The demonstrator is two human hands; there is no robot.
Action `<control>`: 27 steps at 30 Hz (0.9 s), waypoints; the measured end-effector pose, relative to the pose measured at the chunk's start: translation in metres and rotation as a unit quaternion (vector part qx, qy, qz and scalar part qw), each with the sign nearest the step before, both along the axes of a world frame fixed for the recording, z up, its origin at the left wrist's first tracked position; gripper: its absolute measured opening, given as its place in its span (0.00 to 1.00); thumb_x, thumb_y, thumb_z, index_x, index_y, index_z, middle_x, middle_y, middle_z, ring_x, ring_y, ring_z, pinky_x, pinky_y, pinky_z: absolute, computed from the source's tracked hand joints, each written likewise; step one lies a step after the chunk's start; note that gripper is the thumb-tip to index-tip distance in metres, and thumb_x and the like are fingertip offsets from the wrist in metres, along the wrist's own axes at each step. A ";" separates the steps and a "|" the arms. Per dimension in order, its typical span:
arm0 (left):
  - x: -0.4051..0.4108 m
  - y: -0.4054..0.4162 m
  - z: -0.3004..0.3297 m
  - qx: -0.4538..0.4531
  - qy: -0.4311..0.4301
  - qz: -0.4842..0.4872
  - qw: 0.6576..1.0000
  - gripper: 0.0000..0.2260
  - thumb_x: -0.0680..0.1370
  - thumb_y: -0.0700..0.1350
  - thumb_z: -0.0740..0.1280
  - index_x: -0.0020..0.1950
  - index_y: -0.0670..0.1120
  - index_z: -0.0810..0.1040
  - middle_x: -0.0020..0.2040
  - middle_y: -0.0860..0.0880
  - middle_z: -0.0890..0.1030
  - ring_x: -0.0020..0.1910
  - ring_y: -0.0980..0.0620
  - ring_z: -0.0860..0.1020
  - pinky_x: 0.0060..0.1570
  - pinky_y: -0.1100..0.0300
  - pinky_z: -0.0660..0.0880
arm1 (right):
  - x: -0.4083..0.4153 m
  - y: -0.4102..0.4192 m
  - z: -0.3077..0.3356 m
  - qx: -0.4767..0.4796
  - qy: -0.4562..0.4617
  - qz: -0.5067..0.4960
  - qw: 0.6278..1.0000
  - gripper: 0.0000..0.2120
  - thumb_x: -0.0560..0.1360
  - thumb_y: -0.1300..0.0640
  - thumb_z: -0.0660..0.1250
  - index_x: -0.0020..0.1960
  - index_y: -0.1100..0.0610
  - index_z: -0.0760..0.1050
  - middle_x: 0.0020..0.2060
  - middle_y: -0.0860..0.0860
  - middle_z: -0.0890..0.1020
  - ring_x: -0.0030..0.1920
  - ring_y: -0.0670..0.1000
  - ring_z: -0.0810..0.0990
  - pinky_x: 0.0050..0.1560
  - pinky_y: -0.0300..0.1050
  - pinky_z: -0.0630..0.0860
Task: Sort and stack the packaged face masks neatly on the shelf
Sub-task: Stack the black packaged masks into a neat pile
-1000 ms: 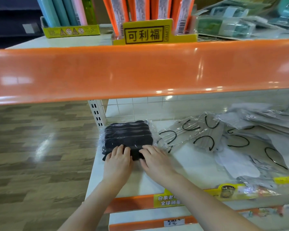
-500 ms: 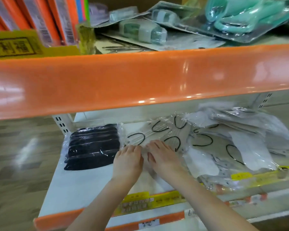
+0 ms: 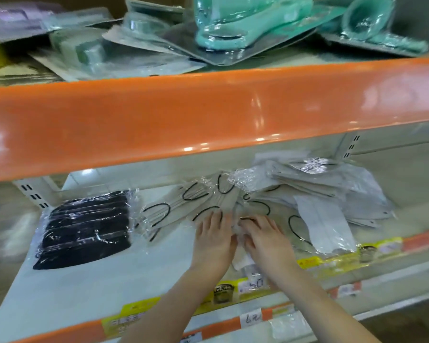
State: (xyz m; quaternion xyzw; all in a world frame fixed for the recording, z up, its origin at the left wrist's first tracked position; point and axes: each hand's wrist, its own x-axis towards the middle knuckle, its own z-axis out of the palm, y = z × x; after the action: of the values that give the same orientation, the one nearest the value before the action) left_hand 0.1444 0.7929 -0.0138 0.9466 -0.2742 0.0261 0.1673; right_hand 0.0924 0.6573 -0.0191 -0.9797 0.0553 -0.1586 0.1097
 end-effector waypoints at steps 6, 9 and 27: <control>0.013 -0.025 -0.011 0.034 0.047 0.036 0.998 0.24 0.80 0.55 0.55 0.75 0.49 0.59 0.75 0.47 0.60 0.75 0.45 0.55 0.72 0.50 0.54 | -0.006 -0.026 0.001 -0.031 0.005 -0.006 0.999 0.15 0.70 0.49 0.57 0.47 0.45 0.81 0.46 0.47 0.79 0.45 0.52 0.80 0.40 0.48 0.76; 0.017 -0.021 -0.013 0.017 0.018 0.046 0.999 0.20 0.81 0.50 0.52 0.71 0.47 0.66 0.74 0.48 0.64 0.75 0.46 0.58 0.71 0.52 0.56 | -0.004 -0.036 -0.002 -0.047 -0.010 -0.002 0.999 0.14 0.70 0.50 0.57 0.47 0.44 0.81 0.47 0.46 0.79 0.46 0.51 0.79 0.43 0.46 0.75; -0.012 -0.065 0.004 0.036 0.077 -0.081 0.993 0.22 0.78 0.55 0.55 0.69 0.46 0.66 0.69 0.47 0.66 0.71 0.44 0.59 0.67 0.49 0.59 | 0.014 -0.065 -0.001 0.088 -0.046 -0.024 0.995 0.11 0.72 0.64 0.70 0.53 0.56 0.78 0.46 0.52 0.82 0.47 0.57 0.81 0.43 0.47 0.77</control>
State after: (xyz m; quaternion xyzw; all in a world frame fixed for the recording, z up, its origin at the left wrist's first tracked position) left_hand 0.1322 0.7281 -0.0101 0.9261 -0.3366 -0.0705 0.1553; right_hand 0.1065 0.5918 -0.0196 -0.9564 0.0872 -0.2004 0.1938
